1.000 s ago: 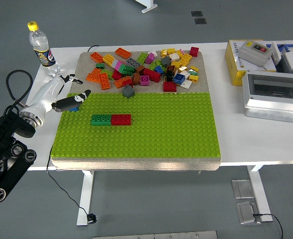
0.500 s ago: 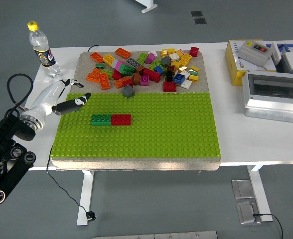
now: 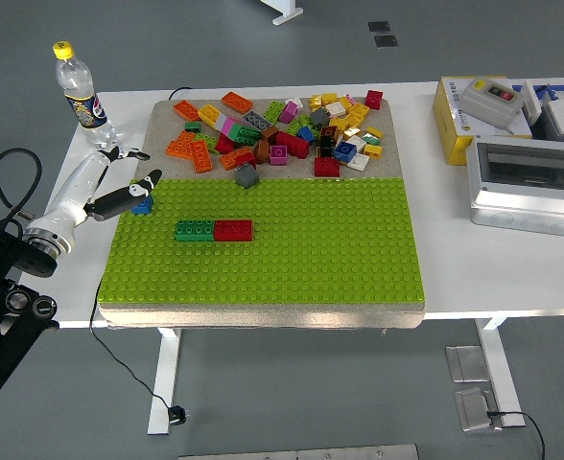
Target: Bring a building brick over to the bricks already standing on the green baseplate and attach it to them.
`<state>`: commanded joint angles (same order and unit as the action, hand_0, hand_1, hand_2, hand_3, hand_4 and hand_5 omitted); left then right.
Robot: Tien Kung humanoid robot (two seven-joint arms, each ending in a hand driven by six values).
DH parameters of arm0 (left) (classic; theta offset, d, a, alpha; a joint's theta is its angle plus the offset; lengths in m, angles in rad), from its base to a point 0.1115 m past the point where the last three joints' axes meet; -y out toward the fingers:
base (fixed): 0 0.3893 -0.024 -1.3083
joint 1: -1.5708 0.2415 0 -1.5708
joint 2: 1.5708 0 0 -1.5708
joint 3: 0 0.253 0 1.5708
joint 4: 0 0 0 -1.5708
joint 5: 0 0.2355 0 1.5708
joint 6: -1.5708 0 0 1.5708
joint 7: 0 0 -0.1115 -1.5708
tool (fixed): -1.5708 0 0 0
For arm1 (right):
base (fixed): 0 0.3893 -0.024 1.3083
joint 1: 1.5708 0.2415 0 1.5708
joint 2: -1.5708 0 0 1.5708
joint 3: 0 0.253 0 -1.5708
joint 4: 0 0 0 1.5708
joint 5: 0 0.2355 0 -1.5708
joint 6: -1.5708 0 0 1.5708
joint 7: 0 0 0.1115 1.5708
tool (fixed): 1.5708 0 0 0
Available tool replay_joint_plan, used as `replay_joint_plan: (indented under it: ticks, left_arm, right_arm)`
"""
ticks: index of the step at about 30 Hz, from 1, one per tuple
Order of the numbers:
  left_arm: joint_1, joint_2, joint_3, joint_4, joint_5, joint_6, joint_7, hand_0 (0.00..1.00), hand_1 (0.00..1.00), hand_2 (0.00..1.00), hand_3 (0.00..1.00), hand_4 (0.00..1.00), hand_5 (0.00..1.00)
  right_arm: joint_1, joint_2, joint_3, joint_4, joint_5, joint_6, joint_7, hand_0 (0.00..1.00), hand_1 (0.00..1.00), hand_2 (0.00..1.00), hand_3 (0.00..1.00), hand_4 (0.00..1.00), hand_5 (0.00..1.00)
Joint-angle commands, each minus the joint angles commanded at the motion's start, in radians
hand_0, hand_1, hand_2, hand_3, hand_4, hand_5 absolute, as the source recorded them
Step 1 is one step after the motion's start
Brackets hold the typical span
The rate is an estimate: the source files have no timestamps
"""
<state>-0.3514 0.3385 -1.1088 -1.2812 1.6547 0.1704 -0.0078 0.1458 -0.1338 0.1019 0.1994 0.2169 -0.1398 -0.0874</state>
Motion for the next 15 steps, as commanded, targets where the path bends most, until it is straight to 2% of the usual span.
replay_joint_plan:
  ticks: [9,15]
  left_arm:
    - [0.027,0.003,-0.01,0.007,-0.079,0.035,-0.083,0.917,0.827,0.799,0.795,0.674,0.606]
    - [0.03,0.015,-0.012,0.018,-0.096,0.048,-0.106,0.909,0.815,0.794,0.811,0.663,0.577]
  right_arm:
    - [-0.005,0.005,-0.014,-0.001,-0.002,0.0,0.003,0.739,0.747,0.793,0.773,0.421,0.86]
    - [-0.006,0.007,-0.022,-0.003,-0.005,-0.003,0.007,0.739,0.747,0.793,0.772,0.421,0.86]
